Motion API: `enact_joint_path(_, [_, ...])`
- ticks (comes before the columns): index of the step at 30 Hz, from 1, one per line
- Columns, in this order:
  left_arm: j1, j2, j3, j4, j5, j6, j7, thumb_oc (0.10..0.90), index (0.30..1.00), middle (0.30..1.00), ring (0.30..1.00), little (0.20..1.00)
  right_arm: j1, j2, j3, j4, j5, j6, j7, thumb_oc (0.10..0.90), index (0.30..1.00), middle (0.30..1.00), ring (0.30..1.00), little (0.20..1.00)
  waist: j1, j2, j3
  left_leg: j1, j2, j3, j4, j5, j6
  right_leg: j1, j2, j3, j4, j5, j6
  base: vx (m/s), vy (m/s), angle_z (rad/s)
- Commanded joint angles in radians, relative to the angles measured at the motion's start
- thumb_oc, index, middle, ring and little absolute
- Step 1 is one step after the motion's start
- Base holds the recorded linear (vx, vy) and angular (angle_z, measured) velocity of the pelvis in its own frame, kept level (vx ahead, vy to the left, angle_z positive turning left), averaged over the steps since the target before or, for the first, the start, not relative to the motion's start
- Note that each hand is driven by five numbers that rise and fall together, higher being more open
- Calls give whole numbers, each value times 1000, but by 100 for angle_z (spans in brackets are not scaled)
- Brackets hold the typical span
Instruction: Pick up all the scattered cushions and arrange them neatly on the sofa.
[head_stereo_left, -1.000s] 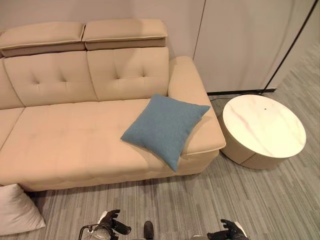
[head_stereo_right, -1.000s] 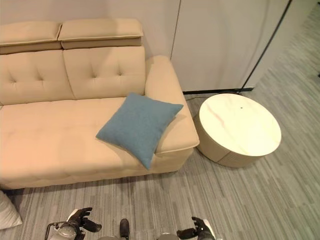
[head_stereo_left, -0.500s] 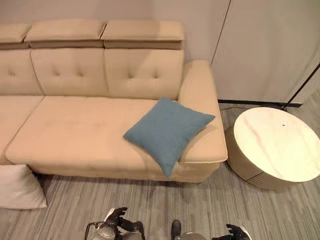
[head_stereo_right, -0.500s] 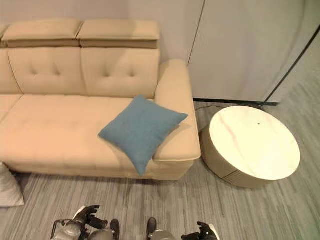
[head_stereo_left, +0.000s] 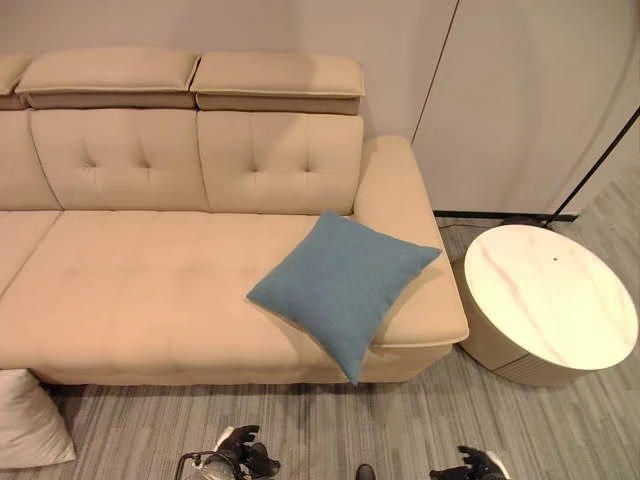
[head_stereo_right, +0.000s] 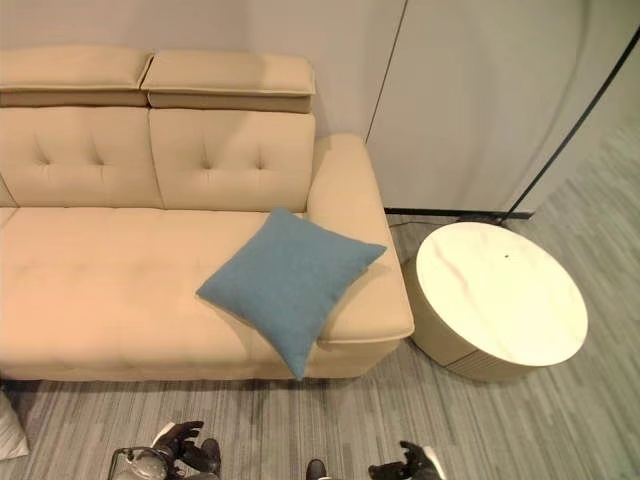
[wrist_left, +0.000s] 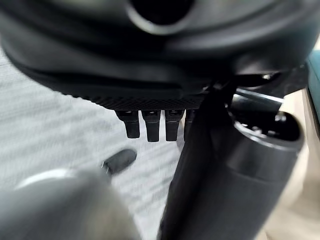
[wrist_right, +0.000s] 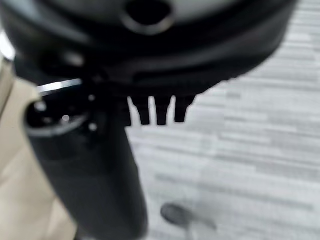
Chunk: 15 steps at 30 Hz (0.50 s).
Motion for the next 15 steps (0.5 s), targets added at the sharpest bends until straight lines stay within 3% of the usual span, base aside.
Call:
enact_joint_path(1, [-6, 59, 9, -21, 9, -19, 23, 800, 900, 900, 900, 900, -57, -25, 20, -34, -7, -11, -20, 800, 900, 900, 900, 900, 24, -7, 31, -61, -6, 41, 145, -133, 22, -49, -98, -14, 113, 49, 71, 111, 345, -59])
enact_joint_path(2, [-1, 67, 16, -21, 5, -20, 23, 800, 900, 900, 900, 900, -63, -27, 24, -40, -12, -14, -23, 800, 900, 900, 900, 900, 31, 5, 34, -38, -18, 63, 135, -146, 36, -72, -114, -73, 160, 57, 63, 131, 333, -84])
enact_joint_path(4, [4, 68, 22, -18, 3, -20, 21, 800, 900, 900, 900, 900, -65, -29, 26, -43, -15, -14, -24, 800, 900, 900, 900, 900, 30, 9, 34, -21, -28, 71, 124, -150, 42, -80, -110, -92, 174, 51, 59, 106, 197, -68])
enact_joint_path(6, [9, 69, 32, -17, 1, -17, 18, 800, 900, 900, 900, 900, -67, -31, 34, -36, -18, -14, -24, 800, 900, 900, 900, 900, 24, 13, 31, 10, -54, 72, 108, -159, 52, -86, -52, -97, 158, 17, 48, 153, 150, -24])
enact_joint_path(7, [16, 67, 40, -12, 0, -17, 16, 800, 900, 900, 900, 900, -70, -33, 41, -36, -17, -18, -26, 800, 900, 900, 900, 900, 18, 13, 31, 39, -76, 74, 89, -169, 58, -116, 10, -108, 134, 6, 39, 161, 140, -8])
enact_joint_path(9, [20, 64, 39, -10, 1, -16, 12, 800, 900, 900, 900, 900, -73, -33, 45, -40, -18, -21, -25, 800, 900, 900, 900, 900, 16, 8, 34, 62, -96, 73, 76, -180, 60, -150, 38, -163, 100, 13, 29, 122, 80, -21])
enact_joint_path(11, [18, 60, 34, -12, 7, -19, 5, 800, 900, 900, 900, 900, -70, -39, 45, -43, -20, -22, -25, 800, 900, 900, 900, 900, 12, 6, 38, 74, -103, 72, 88, -197, 58, -132, 32, -224, 43, 8, 21, 108, -24, -12])
enact_joint_path(13, [22, 52, 23, -9, 28, -23, 0, 800, 900, 900, 900, 900, -54, -42, 43, -40, -16, -27, -23, 800, 900, 900, 900, 900, -5, -1, 29, 80, -110, 72, 116, -210, 50, -96, 67, -157, -6, 1, 8, 121, -51, 24])
enact_joint_path(15, [19, 43, 21, -16, 20, -26, -5, 800, 900, 900, 900, 900, -47, -47, 35, -39, -13, -27, -29, 800, 900, 900, 900, 900, -2, -11, 30, 48, -101, 91, 200, -200, 22, -54, 54, -188, -51, 16, 5, 43, -56, 27])
